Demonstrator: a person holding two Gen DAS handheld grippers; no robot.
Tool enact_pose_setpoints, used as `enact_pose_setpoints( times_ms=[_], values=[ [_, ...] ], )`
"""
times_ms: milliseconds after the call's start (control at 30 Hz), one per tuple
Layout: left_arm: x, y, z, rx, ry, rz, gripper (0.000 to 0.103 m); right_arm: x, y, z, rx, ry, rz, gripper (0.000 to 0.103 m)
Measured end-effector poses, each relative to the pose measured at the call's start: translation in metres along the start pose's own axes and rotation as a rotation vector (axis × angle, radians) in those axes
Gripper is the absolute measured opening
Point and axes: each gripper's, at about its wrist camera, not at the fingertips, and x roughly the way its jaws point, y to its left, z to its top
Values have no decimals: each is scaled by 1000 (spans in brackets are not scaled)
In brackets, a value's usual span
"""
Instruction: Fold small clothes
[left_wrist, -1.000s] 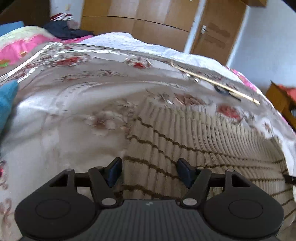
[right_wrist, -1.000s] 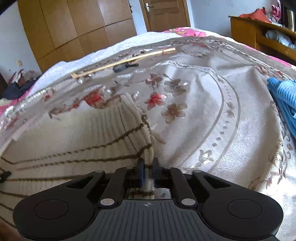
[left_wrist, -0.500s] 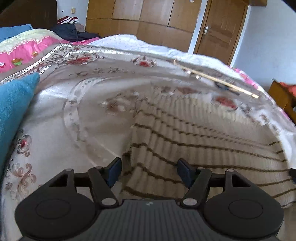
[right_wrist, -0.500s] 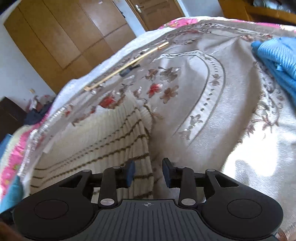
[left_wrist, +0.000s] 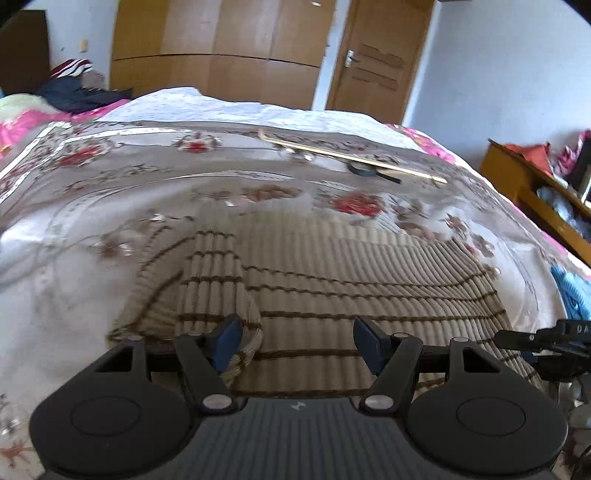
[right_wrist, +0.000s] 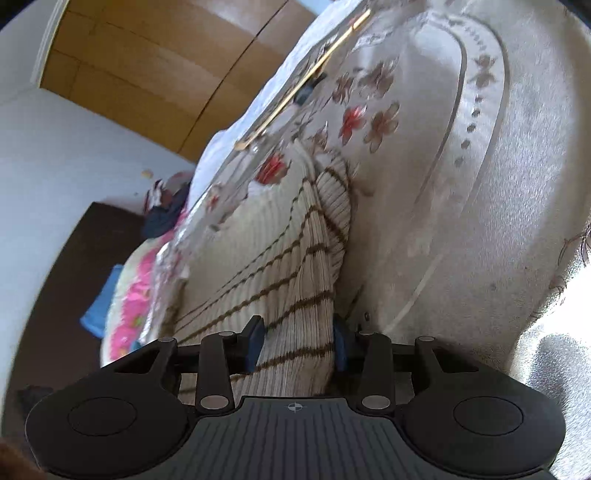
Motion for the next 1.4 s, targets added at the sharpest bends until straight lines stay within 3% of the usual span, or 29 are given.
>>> enact_pose_setpoints(
  times_ms=[100, 333, 433, 500, 567, 667, 800, 900, 967, 1100, 1300, 1400],
  values=[
    [5, -6, 0, 9, 2, 0, 77, 8, -4, 7, 21, 29, 15, 37],
    [7, -12, -1, 29, 0, 24, 77, 37, 3, 10, 29, 2, 36, 33],
    [8, -18, -2, 60, -4, 48, 77, 40, 4, 9, 71, -20, 51, 28],
    [8, -23, -3, 91, -9, 60, 77, 38, 1, 6, 82, -28, 55, 18],
    [14, -26, -7, 114, 4, 79, 77, 39, -3, 4, 106, -27, 34, 17],
    [18, -32, -17, 103, 31, 88, 77, 30, -1, 1, 121, -30, 26, 16],
    [14, -50, -34, 137, 61, 37, 77, 6, -6, -7, 141, -41, 3, 15],
    [1, -65, -37, 195, 21, 27, 77, -20, -9, -16, 148, -57, -29, 15],
    [-10, -64, -31, 201, -50, 41, 79, -34, -7, -22, 128, -62, -61, 15],
    [0, -35, -23, 198, -31, 200, 84, -46, -4, -25, 116, -74, -116, 15],
    [-24, 38, -20, 2, -59, 328, 87, -50, 0, -31, 114, -94, -170, 15],
    [-34, 59, -20, -38, -63, 439, 86, -47, 2, -31, 120, -99, -187, 15]
  ],
)
